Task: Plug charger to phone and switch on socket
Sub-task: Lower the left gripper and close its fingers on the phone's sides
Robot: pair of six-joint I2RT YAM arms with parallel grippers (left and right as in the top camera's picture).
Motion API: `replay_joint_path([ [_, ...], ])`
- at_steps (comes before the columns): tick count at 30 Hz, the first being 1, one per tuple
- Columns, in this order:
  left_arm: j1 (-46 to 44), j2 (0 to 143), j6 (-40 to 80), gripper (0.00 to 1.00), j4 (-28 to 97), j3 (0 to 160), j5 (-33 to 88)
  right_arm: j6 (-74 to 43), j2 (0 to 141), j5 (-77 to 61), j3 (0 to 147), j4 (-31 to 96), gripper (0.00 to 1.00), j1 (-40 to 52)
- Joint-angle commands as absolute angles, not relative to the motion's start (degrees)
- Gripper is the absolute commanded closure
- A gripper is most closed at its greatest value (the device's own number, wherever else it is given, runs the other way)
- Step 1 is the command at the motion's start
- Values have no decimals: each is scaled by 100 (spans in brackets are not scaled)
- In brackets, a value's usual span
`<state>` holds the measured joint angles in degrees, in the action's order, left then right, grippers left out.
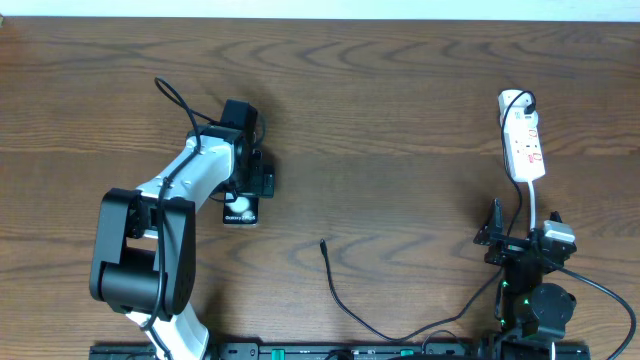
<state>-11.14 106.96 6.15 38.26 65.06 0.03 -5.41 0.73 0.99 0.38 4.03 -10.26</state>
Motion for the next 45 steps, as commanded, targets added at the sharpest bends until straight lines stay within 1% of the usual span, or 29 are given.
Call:
replay_joint_path([
  [1, -1096, 10750, 587, 2, 3804, 6471, -47, -510, 49, 132, 32, 427, 1, -1050],
  [11, -1096, 10774, 589, 2, 3760, 6471, -47, -510, 51, 132, 32, 425, 1, -1050],
  [19, -1096, 11187, 569, 2, 3691, 6471, -47, -510, 51, 132, 32, 425, 1, -1050],
  [45, -1096, 11187, 569, 2, 3763, 6418, 148, -510, 51, 132, 32, 427, 1, -1050],
])
